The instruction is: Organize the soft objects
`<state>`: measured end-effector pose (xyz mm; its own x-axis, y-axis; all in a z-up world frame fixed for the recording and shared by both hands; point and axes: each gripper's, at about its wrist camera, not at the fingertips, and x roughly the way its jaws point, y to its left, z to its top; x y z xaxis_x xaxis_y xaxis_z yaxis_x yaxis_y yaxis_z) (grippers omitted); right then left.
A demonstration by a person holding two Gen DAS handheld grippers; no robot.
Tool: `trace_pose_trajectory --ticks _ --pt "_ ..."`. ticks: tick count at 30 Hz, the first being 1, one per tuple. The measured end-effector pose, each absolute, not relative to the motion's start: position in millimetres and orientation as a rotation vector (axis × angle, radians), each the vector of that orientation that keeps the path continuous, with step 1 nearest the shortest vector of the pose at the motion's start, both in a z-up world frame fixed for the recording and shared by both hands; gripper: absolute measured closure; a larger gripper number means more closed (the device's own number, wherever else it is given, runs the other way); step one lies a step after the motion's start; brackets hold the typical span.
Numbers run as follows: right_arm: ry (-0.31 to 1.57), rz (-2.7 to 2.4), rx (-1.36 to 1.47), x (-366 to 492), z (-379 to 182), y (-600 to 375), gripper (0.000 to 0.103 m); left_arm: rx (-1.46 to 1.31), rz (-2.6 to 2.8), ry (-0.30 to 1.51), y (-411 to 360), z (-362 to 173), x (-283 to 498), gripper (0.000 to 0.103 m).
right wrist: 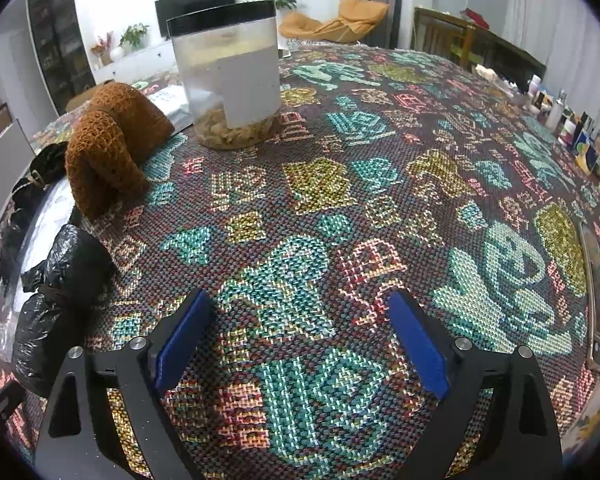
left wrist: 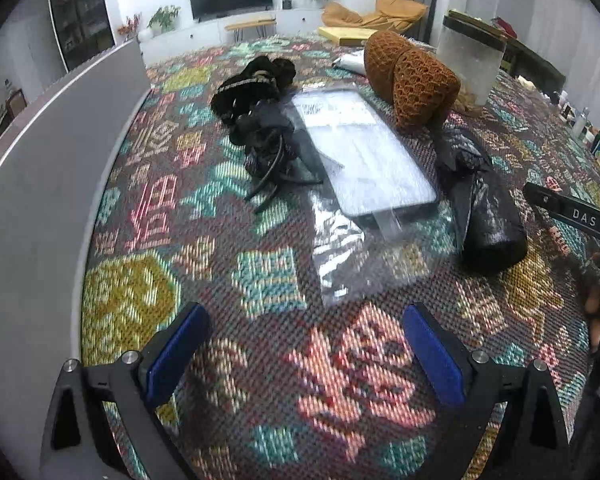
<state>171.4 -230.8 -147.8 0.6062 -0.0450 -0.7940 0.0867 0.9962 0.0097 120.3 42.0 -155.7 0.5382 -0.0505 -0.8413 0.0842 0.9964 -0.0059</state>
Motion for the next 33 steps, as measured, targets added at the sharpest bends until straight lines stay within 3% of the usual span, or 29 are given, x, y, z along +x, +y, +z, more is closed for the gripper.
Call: trace_pose_trajectory --ticks 3,33 --pt "0.915 -0.076 0.048 170.5 -147.4 -230.4 0.010 0.035 -0.082 0.991 44.7 -160.6 125.0 0.000" --pt "0.914 -0.074 0.048 171.3 -147.9 -230.6 0.010 0.027 -0.078 0.948 46.6 -163.5 125.1 0.000"
